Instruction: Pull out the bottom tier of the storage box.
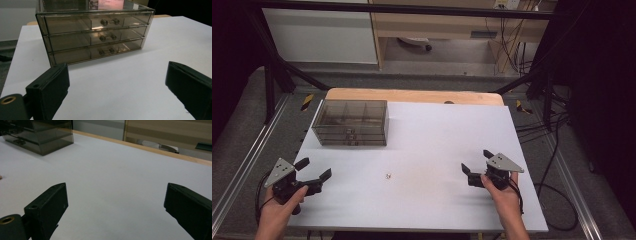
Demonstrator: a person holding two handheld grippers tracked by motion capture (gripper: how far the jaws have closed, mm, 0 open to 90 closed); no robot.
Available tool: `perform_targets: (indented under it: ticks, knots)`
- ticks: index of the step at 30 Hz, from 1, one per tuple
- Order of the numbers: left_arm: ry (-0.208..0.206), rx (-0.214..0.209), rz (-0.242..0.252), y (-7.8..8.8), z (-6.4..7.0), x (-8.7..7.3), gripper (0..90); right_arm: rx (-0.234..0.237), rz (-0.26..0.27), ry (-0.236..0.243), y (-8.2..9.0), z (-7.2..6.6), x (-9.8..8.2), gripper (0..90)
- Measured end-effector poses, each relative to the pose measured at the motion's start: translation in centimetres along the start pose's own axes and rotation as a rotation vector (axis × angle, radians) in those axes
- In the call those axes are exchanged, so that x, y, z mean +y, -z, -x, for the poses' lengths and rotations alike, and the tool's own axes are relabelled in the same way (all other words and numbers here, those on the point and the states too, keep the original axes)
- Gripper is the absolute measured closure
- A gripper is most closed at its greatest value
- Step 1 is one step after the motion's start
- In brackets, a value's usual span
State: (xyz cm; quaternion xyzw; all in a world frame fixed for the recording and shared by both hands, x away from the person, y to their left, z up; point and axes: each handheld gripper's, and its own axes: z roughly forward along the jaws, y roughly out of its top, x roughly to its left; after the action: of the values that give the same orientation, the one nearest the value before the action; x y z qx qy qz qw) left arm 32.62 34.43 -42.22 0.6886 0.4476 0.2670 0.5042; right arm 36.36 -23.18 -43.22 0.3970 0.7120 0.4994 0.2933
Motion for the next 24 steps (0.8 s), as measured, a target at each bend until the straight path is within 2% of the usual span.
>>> perform_targets:
  ticks: [2, 3, 7, 10, 11, 13, 14, 15, 16, 17, 19, 21, 22, 23, 24]
  knots:
    - [0.001, -0.001, -0.012, -0.1, 0.0, -0.1, 5.5, 0.002, 0.011, 0.002, 0.1, 0.1, 0.1, 5.6]
    - [-0.002, -0.002, -0.018, -0.2, 0.1, -0.1, 5.5, 0.009, -0.001, -0.005, 0.1, 0.0, 0.0, 5.8]
    - [-0.026, -0.001, -0.038, -0.3, 0.4, -0.3, 6.4, 0.019, 0.001, -0.008, -0.1, -0.1, 0.2, 5.6]
    - [-0.069, 0.021, -0.062, -0.3, 0.9, -0.4, 7.0, 0.021, -0.006, -0.016, -0.1, -0.3, 0.3, 5.4]
    - [-0.069, 0.021, -0.062, -0.3, 0.9, -0.4, 7.4, 0.023, -0.011, -0.019, -0.1, -0.3, 0.2, 5.4]
    - [-0.114, 0.046, -0.063, -0.1, 1.8, -0.2, 7.6, 0.027, -0.033, -0.025, 0.0, -0.5, 0.2, 5.2]
    - [-0.114, 0.046, -0.063, -0.1, 1.8, -0.2, 7.6, 0.027, -0.033, -0.025, 0.0, -0.5, 0.2, 5.2]
    - [-0.128, 0.049, -0.073, -0.1, 2.1, 0.0, 7.7, 0.044, -0.052, -0.036, 0.0, -0.7, 0.2, 5.0]
    - [-0.165, 0.048, -0.101, -0.3, 2.7, 0.6, 7.8, 0.045, -0.064, -0.033, 0.0, -0.8, 0.4, 5.1]
    - [-0.185, 0.055, -0.114, -0.4, 2.9, 1.0, 8.0, 0.041, -0.070, -0.037, 0.0, -0.9, 0.5, 5.1]
    - [-0.196, 0.058, -0.124, -0.5, 3.0, 1.5, 8.4, 0.036, -0.080, -0.040, 0.0, -0.9, 0.8, 5.1]
    - [-0.214, 0.055, -0.133, -0.7, 3.1, 2.3, 8.4, 0.029, -0.102, -0.069, 0.2, -1.0, 1.4, 5.2]
    - [-0.261, 0.057, -0.158, -1.1, 3.0, 3.1, 8.4, 0.029, -0.109, -0.078, 0.2, -1.1, 1.4, 5.2]
    - [-0.261, 0.057, -0.158, -1.1, 3.0, 3.1, 8.4, 0.029, -0.109, -0.078, 0.2, -1.1, 1.4, 5.2]
    - [-0.283, 0.063, -0.165, -1.3, 2.9, 3.4, 8.4, 0.031, -0.123, -0.066, -0.1, -1.1, 1.1, 4.7]
